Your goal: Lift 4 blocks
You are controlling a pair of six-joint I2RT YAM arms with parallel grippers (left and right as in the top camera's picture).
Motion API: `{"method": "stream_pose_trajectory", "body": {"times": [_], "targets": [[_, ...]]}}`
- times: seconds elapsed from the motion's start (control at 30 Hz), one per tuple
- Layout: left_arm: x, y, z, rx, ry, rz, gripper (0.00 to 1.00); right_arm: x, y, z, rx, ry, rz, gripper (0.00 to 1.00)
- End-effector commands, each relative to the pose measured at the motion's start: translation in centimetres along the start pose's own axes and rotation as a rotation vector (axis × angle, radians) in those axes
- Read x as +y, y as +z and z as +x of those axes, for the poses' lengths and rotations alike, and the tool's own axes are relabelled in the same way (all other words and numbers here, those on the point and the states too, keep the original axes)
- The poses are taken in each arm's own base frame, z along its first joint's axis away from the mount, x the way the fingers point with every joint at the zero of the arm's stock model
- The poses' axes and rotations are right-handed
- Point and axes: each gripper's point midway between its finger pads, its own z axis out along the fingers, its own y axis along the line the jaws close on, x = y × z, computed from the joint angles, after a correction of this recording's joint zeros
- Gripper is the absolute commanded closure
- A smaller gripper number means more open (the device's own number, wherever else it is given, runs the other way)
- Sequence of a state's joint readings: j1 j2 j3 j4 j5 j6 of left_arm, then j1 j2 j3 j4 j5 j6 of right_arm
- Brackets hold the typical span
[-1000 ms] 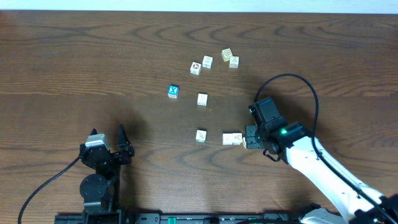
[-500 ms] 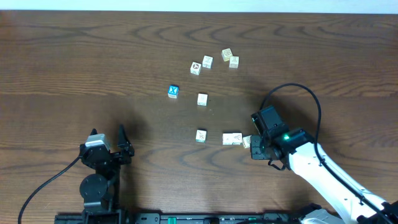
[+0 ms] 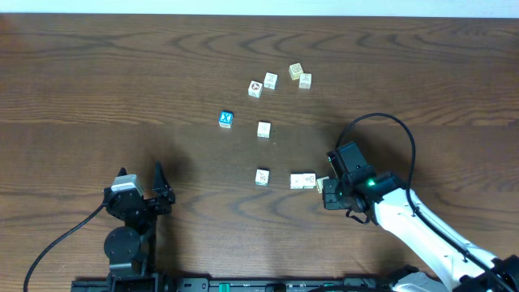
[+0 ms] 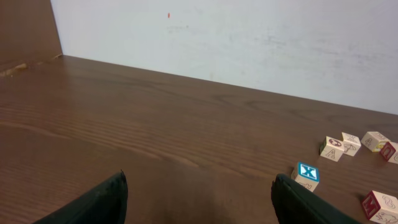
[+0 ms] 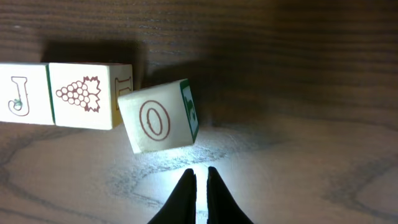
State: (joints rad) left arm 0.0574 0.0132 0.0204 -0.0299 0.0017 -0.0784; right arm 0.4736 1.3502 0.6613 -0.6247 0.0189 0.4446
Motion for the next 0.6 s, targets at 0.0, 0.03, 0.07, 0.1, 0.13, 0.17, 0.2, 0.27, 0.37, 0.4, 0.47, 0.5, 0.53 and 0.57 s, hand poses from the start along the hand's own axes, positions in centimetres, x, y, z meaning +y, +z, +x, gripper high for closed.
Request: {"method": "stream_pose_trajectory", "body": {"times": [0.0,0.03,0.07,0.1,0.13,0.17,0.2,0.27,0.37,0.4,0.47,0.5,0.53,0.57], "targets": [[0.6,0.1,1.7,0.054,-0.002,-0.025,0.26,0.2,0.8,0.4,0.027,0.003,0.000,0.96],[0.6,0.1,1.7,0.054,-0.002,-0.025,0.26,0.2,0.9,0.5,0.029,0.004,0.001,0.96],[0.6,0.1,1.7,0.054,-0.002,-0.025,0.26,0.2,0.9,0.4,0.029,0.003,0.001,0.96],[0.6,0.1,1.7,0.054,-0.002,-0.025,0.26,0.2,0.9,0.4,0.028,0.004,0.000,0.96],[0.6,0.1,1.7,0.054,-0.002,-0.025,0.25,0.2,0.9,0.4,0.026,0.004,0.000,0.96],[0.6,0.1,1.7,0.054,-0.002,-0.025,0.26,0.3,0.9,0.3,0.024,0.004,-0.001,0.96],[0.6,0.1,1.7,0.054,-0.002,-0.025,0.26,0.3,0.9,0.3,0.024,0.003,-0.005,0.96],[0.6,0.1,1.7,0.054,-0.002,-0.025,0.26,0.5,0.9,0.3,0.024,0.004,-0.017,0.96],[0.6,0.1,1.7,0.054,-0.002,-0.024,0.26,0.8,0.9,0.2,0.020,0.004,-0.027,0.96],[0.6,0.1,1.7,0.054,-0.002,-0.025,0.25,0.8,0.9,0.1,0.019,0.004,-0.029,0.96],[0.6,0.1,1.7,0.054,-0.002,-0.025,0.26,0.9,0.9,0.0,0.015,0.004,-0.035,0.96],[0.6,0.1,1.7,0.054,-0.002,-0.025,0.25,1.0,0.9,0.0,0.013,0.004,-0.038,0.96],[0.6,0.1,1.7,0.054,-0.002,-0.025,0.26,1.1,0.9,-0.1,0.013,0.004,-0.043,0.96],[0.6,0.1,1.7,0.054,-0.002,-0.025,0.26,1.2,0.9,-0.1,0.012,0.004,-0.049,0.96]]}}
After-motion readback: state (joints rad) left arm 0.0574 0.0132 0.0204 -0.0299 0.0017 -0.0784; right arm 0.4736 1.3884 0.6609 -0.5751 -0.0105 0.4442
